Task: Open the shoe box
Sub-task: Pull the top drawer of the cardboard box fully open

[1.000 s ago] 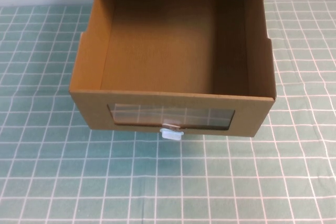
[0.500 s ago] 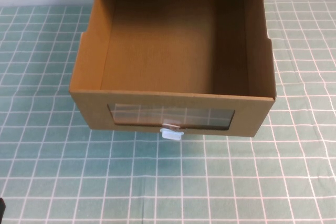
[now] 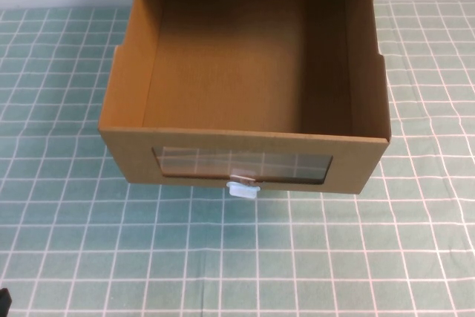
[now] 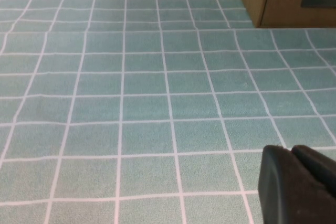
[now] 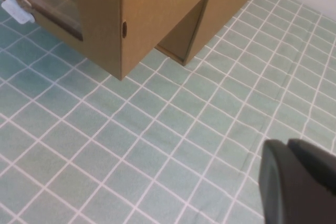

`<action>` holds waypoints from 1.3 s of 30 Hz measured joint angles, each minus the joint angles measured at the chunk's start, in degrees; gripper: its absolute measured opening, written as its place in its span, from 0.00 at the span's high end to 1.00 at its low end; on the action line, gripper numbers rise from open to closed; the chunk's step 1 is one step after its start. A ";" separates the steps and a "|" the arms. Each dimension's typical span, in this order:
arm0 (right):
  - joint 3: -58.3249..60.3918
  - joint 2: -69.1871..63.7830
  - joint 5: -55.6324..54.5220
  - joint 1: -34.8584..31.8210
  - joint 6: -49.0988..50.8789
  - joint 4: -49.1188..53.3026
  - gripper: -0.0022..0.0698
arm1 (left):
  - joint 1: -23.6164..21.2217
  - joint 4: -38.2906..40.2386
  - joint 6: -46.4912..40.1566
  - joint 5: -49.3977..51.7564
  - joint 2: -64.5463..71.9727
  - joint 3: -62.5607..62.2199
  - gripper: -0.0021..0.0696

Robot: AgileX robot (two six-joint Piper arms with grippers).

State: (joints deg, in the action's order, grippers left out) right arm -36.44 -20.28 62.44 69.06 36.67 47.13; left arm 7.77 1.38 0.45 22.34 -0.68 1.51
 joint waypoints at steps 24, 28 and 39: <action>0.00 11.04 -2.73 -31.81 0.27 -3.79 0.99 | 0.00 0.00 0.11 0.25 0.00 0.00 0.98; 0.00 16.91 -10.86 -41.65 0.78 -15.66 0.99 | 0.00 0.00 0.11 0.25 0.00 0.00 0.98; 14.59 21.36 -33.91 -51.48 -12.99 -38.78 0.99 | 0.00 0.00 0.11 0.25 0.00 0.00 0.98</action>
State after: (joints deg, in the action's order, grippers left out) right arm -21.85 1.08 28.53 17.58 23.67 8.34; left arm 7.77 1.38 0.56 22.59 -0.68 1.51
